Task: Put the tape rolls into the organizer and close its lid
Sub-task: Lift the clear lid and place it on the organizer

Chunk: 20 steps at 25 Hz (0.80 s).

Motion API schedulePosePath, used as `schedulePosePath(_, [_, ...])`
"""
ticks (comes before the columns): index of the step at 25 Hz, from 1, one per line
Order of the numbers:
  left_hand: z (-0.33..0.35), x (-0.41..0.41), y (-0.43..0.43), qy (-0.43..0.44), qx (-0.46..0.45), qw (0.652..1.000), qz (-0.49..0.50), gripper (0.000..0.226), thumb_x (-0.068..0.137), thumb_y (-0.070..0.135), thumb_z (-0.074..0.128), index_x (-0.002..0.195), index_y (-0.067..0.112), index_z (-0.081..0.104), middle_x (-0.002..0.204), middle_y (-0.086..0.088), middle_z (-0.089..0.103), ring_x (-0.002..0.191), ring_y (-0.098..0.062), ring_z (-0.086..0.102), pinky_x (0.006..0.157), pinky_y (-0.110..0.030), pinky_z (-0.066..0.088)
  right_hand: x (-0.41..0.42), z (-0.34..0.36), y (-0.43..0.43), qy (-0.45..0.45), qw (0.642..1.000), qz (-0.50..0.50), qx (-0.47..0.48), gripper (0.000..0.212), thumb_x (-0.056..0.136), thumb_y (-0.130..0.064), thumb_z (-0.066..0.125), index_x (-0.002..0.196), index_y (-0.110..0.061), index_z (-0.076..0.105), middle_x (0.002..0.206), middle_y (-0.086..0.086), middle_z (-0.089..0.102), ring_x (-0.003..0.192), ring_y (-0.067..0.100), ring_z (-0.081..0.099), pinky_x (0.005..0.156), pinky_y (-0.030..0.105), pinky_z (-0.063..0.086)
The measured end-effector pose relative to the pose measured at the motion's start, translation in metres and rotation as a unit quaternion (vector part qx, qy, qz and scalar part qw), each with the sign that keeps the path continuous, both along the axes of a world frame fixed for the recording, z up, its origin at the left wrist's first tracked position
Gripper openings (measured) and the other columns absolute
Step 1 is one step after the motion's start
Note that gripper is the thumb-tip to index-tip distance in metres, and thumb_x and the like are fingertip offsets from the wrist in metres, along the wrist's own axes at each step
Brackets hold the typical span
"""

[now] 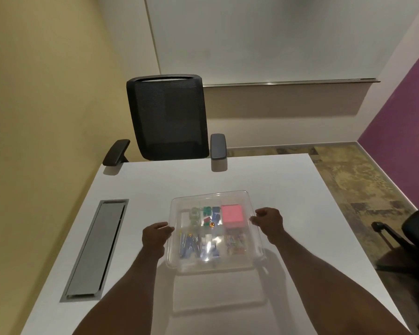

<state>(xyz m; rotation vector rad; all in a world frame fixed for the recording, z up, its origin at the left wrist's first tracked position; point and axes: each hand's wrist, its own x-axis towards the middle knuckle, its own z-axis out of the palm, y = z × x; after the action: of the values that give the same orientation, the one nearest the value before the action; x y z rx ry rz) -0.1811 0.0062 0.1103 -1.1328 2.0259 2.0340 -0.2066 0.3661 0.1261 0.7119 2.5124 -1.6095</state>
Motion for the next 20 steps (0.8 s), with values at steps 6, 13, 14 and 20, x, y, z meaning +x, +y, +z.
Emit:
schedulePosePath(6, [-0.036,-0.016,0.014,-0.055,-0.117,0.991,-0.011,0.023,0.071,0.004,0.088,0.091,0.012,0.082,0.086,-0.014,0.079,0.082,-0.034,0.075,0.092,-0.046,0.06,-0.011,-0.033,-0.009,-0.059,0.997,-0.046,0.024,0.009,0.074,-0.004,0.081,0.081,-0.011,0.079,0.073,0.01,0.077,0.073,0.028,0.076,0.083,0.046,0.063])
schedulePosePath(13, [-0.062,-0.033,0.028,-0.058,-0.212,0.974,-0.057,0.021,0.079,0.004,0.083,0.099,0.001,0.08,0.101,-0.019,0.078,0.101,-0.034,0.074,0.101,-0.041,0.053,-0.035,-0.057,-0.02,-0.121,0.986,-0.073,0.093,0.018,0.083,-0.006,0.078,0.101,-0.007,0.079,0.103,0.013,0.078,0.099,0.032,0.073,0.087,0.037,0.059])
schedulePosePath(14, [-0.063,-0.034,0.029,-0.058,-0.216,0.973,-0.056,0.021,0.079,0.003,0.083,0.1,0.0,0.08,0.101,-0.02,0.078,0.101,-0.035,0.074,0.1,-0.041,0.053,-0.038,-0.058,-0.022,-0.126,0.984,-0.068,0.102,0.018,0.083,-0.005,0.078,0.102,-0.007,0.079,0.104,0.013,0.078,0.099,0.031,0.073,0.087,0.036,0.06])
schedulePosePath(20, [-0.055,-0.044,0.034,-0.044,-0.237,0.97,-0.041,0.016,0.082,-0.003,0.076,0.098,-0.005,0.079,0.097,-0.025,0.077,0.096,-0.04,0.073,0.094,-0.04,0.052,-0.045,-0.064,-0.032,-0.133,0.982,-0.053,0.126,0.02,0.087,-0.006,0.075,0.106,-0.005,0.078,0.106,0.015,0.077,0.103,0.031,0.072,0.087,0.034,0.056])
